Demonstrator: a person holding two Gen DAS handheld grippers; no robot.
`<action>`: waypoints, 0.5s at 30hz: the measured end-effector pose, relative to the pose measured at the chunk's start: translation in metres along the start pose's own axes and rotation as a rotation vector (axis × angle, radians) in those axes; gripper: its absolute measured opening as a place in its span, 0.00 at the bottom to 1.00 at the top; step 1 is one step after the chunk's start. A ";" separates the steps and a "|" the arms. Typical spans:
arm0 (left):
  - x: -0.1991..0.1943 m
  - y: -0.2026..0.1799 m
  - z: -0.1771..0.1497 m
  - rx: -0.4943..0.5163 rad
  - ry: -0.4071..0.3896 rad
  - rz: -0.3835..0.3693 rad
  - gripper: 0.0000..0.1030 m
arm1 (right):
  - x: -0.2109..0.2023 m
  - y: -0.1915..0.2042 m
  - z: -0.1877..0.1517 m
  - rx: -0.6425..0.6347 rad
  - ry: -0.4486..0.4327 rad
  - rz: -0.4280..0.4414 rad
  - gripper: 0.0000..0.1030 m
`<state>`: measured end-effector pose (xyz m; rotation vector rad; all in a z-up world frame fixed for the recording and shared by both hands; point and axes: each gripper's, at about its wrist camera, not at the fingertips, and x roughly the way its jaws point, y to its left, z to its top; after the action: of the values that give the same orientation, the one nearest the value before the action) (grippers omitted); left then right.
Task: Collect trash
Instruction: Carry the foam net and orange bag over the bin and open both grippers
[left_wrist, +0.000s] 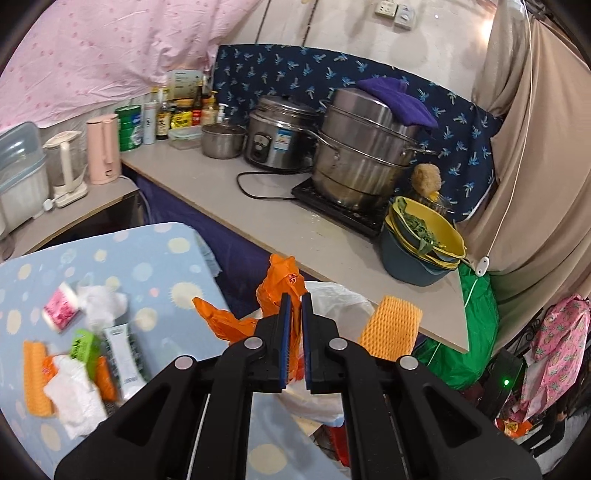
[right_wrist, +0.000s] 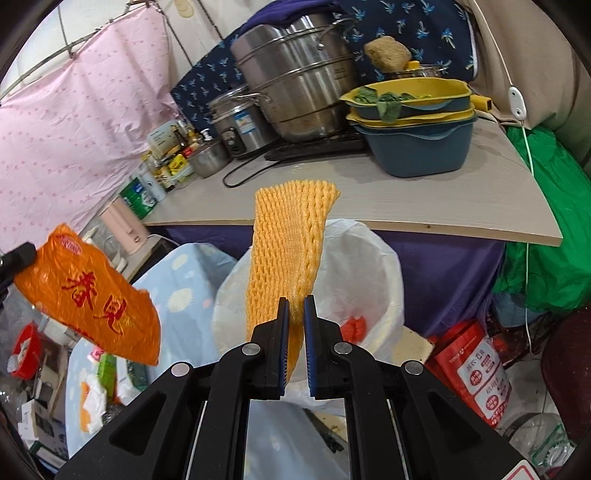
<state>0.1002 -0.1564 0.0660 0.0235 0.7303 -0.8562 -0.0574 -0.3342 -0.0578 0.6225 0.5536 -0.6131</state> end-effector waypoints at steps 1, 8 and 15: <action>0.009 -0.005 0.001 0.004 0.007 -0.005 0.05 | 0.003 -0.002 0.000 0.002 0.001 -0.006 0.08; 0.057 -0.028 0.001 0.024 0.066 -0.040 0.05 | 0.027 -0.008 0.003 0.003 0.028 -0.034 0.08; 0.086 -0.035 -0.002 0.021 0.104 -0.054 0.05 | 0.039 -0.008 0.006 0.007 0.040 -0.041 0.09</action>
<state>0.1115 -0.2376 0.0228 0.0675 0.8228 -0.9193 -0.0342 -0.3573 -0.0812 0.6321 0.6031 -0.6425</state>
